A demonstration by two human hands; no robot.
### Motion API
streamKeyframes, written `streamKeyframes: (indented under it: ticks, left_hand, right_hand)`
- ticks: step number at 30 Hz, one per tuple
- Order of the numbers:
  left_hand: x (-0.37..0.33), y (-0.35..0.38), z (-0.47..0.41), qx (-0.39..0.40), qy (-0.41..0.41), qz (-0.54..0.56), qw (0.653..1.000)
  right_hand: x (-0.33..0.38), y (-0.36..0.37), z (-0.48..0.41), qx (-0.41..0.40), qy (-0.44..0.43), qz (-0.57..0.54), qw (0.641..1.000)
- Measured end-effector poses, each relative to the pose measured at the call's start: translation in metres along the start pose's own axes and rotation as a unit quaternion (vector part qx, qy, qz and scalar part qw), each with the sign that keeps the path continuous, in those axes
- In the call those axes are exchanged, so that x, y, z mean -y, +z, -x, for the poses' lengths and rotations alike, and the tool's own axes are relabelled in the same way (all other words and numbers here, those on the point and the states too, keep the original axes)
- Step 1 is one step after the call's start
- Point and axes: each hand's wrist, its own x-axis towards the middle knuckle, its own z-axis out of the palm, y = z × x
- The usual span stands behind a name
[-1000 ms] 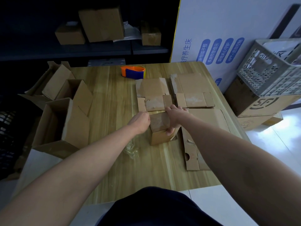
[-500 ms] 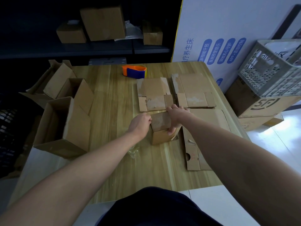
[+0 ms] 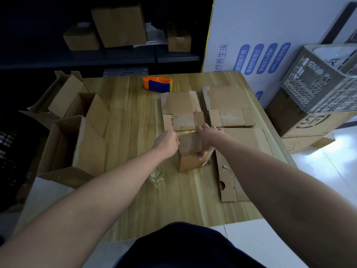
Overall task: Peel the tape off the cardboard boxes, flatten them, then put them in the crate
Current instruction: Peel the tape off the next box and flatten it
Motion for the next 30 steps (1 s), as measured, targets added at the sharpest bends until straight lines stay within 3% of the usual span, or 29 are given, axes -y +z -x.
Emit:
streamKeyframes:
  ticks: [10,14,17,23,28,30]
  left_hand:
    - [-0.004,-0.002,0.003,0.056,0.038,-0.079,0.995]
    - [-0.001,0.004,0.006,0.022,0.13,-0.15,0.98]
    - [0.003,0.005,0.005,-0.015,0.175,-0.138,0.975]
    - [-0.005,0.01,0.006,-0.062,0.12,-0.078,0.988]
    - [-0.015,0.007,0.001,-0.047,0.009,-0.005,0.999]
    - [-0.018,0.006,0.001,-0.03,0.013,-0.017,0.999]
  right_hand:
    - [0.001,0.001,0.001,-0.005,-0.003,0.009,1.0]
    - [0.002,0.002,0.0,-0.009,0.001,0.01,1.0]
    - [0.002,0.001,0.0,-0.009,-0.002,0.006,1.0]
    - [0.002,-0.002,0.001,0.002,-0.001,0.007,1.0]
    - [0.002,-0.002,0.003,-0.001,-0.001,0.003,1.0]
    - [0.002,-0.002,0.004,-0.003,0.001,0.0,1.0]
